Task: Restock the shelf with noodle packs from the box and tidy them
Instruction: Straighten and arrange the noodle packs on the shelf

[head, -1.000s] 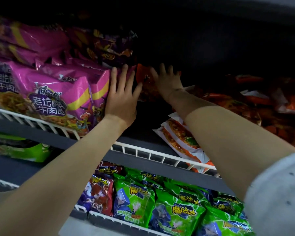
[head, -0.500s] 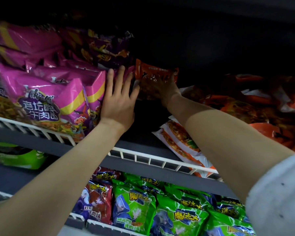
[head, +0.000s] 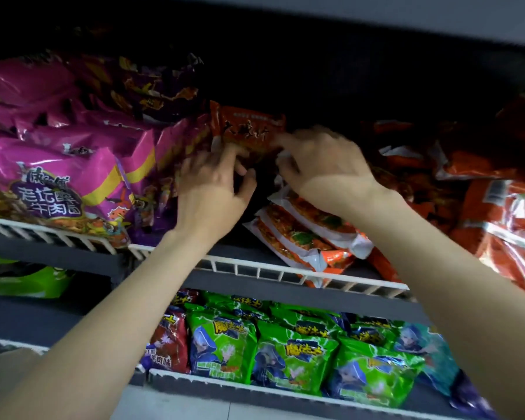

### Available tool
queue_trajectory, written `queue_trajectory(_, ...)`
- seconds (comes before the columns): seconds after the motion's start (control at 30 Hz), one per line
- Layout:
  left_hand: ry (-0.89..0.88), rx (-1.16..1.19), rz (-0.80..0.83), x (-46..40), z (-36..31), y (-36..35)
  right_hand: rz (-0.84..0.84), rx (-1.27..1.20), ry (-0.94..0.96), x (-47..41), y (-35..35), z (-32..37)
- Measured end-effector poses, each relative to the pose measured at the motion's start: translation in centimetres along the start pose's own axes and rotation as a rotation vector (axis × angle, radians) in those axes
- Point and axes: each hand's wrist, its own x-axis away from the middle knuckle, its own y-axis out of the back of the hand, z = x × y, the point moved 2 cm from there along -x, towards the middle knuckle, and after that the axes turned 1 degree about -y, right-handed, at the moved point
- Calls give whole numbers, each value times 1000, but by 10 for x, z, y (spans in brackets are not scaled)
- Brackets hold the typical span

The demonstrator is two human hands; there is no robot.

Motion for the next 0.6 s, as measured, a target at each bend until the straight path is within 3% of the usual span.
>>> queue_trajectory(0.07,156,283,123,2,-24,1,-226,-103,-122,42,12,-24)
queue_trajectory(0.13,288,366,311,-2,-43,-2,-309,-149,-279,72,9,-47)
queue_trajectory(0.27,371,345,592,-13,-66,-11,-107,-216,-465,97,-6,-59)
queue_trajectory(0.33,444,440,647,-13,-73,-17,-124,-306,-451,99,-7,-53)
queue_trajectory(0.43,514,587,601,-13,-72,-17,-134,-346,-369,93,-2,-37)
queue_trajectory(0.6,634,877,327,-26,-32,9,-56,-485,-271,67,4,-11)
